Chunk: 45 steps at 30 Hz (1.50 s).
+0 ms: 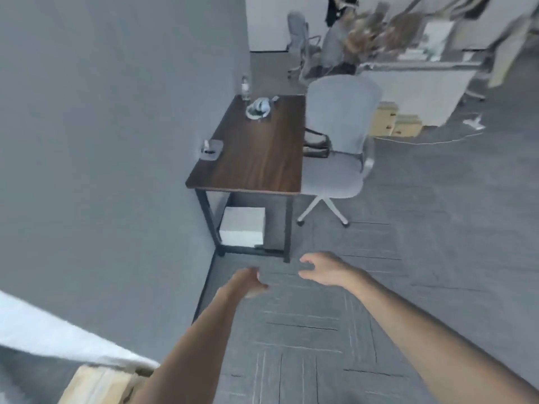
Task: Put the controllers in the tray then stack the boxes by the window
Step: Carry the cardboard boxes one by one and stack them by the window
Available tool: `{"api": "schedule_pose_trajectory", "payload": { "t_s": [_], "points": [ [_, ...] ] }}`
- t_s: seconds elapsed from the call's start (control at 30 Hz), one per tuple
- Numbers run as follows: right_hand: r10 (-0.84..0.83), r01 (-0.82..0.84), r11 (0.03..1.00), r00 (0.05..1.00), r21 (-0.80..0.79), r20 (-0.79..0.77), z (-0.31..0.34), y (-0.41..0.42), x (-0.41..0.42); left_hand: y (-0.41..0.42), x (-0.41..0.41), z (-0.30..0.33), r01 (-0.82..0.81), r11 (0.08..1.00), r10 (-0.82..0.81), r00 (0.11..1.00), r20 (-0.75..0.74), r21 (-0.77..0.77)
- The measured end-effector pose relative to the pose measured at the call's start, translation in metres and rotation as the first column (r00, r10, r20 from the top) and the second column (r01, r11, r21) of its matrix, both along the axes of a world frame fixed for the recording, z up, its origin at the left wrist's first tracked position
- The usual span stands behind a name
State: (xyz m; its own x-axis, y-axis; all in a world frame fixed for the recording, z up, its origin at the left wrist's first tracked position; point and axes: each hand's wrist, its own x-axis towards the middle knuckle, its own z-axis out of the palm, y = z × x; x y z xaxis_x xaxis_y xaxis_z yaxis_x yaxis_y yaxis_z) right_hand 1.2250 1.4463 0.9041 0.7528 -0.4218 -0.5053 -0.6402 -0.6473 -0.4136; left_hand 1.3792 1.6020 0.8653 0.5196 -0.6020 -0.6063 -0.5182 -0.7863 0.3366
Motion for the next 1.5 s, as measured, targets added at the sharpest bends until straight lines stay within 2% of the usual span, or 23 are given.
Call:
{"api": "schedule_pose_trajectory", "payload": {
  "t_s": [0.13,0.3,0.47,0.6,0.8,0.93,1.23,1.5],
  "points": [
    [-0.278,0.28,0.96,0.959,-0.018,0.062,0.018,-0.118,-0.137,-0.168,-0.101,0.035,0.283,0.959,-0.282,0.959,0.026,-0.03],
    [-0.551,0.555,0.832,0.831,-0.027,0.078,0.035,-0.248,-0.34,-0.36,-0.27,0.057,0.567,0.819,-0.567,0.823,0.028,-0.086],
    [-0.8,0.805,0.593,0.593,-0.027,0.088,0.049,-0.33,-0.536,-0.501,-0.45,0.073,0.759,0.639,-0.761,0.648,0.04,-0.126],
    [-0.907,0.913,0.407,0.405,-0.006,0.121,0.058,-0.376,-0.639,-0.58,-0.561,0.083,0.832,0.532,-0.839,0.543,0.036,-0.156],
    [-0.948,0.954,0.299,0.301,-0.029,0.106,0.053,-0.462,-0.73,-0.698,-0.663,0.078,0.888,0.429,-0.897,0.44,0.034,-0.166],
    [-0.956,0.959,0.278,0.283,-0.061,0.081,0.039,-0.55,-0.77,-0.802,-0.703,0.057,0.899,0.4,-0.911,0.412,0.033,-0.178],
    [-0.979,0.976,0.2,0.203,-0.082,0.036,0.032,-0.783,-0.845,-1.065,-0.761,0.034,0.9,0.402,-0.91,0.413,0.037,-0.171],
    [-0.984,0.983,0.174,0.176,-0.063,0.03,0.012,-0.955,-0.931,-1.237,-0.847,0.02,0.898,0.416,-0.906,0.423,0.019,-0.141]
  ]
}}
